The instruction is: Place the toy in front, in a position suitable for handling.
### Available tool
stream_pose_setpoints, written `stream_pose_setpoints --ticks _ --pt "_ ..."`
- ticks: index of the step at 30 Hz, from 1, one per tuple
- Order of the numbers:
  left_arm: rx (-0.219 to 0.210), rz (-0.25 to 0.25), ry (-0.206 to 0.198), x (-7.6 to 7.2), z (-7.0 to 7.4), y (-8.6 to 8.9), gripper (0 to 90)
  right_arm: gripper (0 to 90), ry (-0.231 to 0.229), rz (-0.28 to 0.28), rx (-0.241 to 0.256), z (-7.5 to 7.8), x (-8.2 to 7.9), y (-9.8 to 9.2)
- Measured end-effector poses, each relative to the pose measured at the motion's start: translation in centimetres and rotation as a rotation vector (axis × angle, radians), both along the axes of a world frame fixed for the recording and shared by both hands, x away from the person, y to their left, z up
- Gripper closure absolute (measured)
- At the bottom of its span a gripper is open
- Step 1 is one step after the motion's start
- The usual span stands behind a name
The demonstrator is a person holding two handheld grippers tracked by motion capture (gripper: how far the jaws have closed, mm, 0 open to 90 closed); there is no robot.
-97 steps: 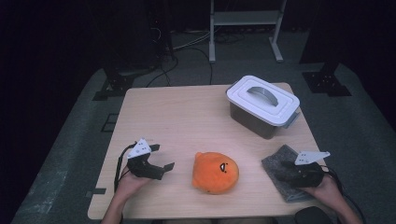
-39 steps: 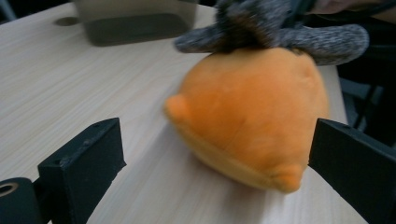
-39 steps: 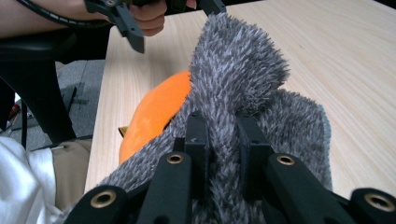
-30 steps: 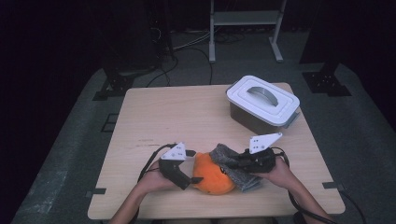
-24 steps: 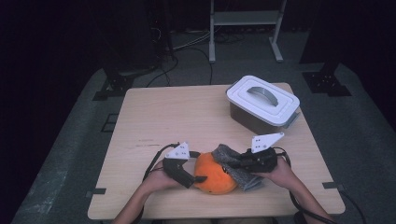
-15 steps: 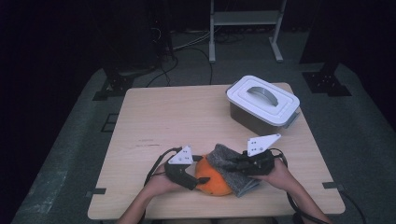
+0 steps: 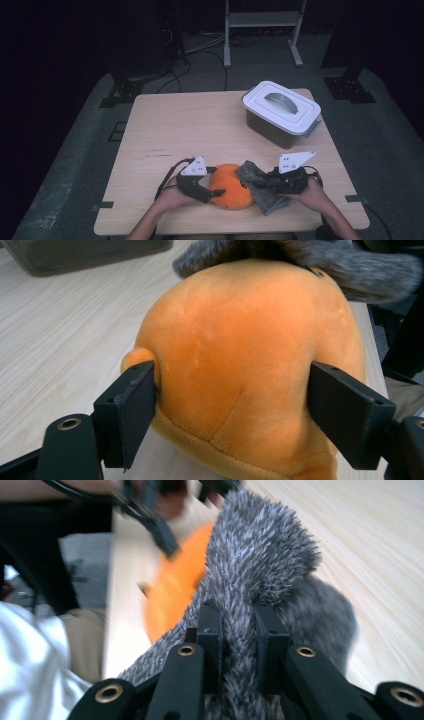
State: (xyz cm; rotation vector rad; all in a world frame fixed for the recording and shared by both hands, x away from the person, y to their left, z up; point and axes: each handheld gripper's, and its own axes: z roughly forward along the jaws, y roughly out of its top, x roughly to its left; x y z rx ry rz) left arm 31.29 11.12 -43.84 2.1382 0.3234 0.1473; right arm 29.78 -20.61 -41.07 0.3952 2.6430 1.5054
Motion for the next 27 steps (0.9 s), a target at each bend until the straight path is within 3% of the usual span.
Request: stream_pose_setpoints --ticks 4,8,12,13,19,22,27 --pt "0.002 0.008 0.014 0.1 -0.2 0.6 21.2 76.0 -0.034 0.041 -0.026 0.5 -0.2 1.9" --pt "-0.013 0.010 0.024 0.2 -0.3 0.6 21.9 76.2 -0.005 -0.002 -0.032 -0.4 0.3 0.3" --pt "-0.005 0.012 0.021 0.2 -0.2 0.5 21.8 76.1 0.018 -0.072 -0.078 -1.5 0.5 -1.7" --pt "0.001 0.012 0.017 0.1 -0.2 0.5 21.8 76.1 0.026 -0.074 -0.067 -1.5 0.4 -1.9" --pt "0.003 0.027 0.023 0.2 -0.3 0.5 21.8 76.0 -0.013 -0.013 -0.014 0.1 -0.6 0.1" --pt "0.005 0.036 0.032 0.3 -0.3 0.7 21.9 76.1 -0.024 -0.003 -0.031 0.1 -0.7 0.8" --pt "-0.015 0.060 0.057 0.5 -0.3 0.6 22.5 76.1 0.014 -0.079 -0.058 -1.3 0.4 -1.1"
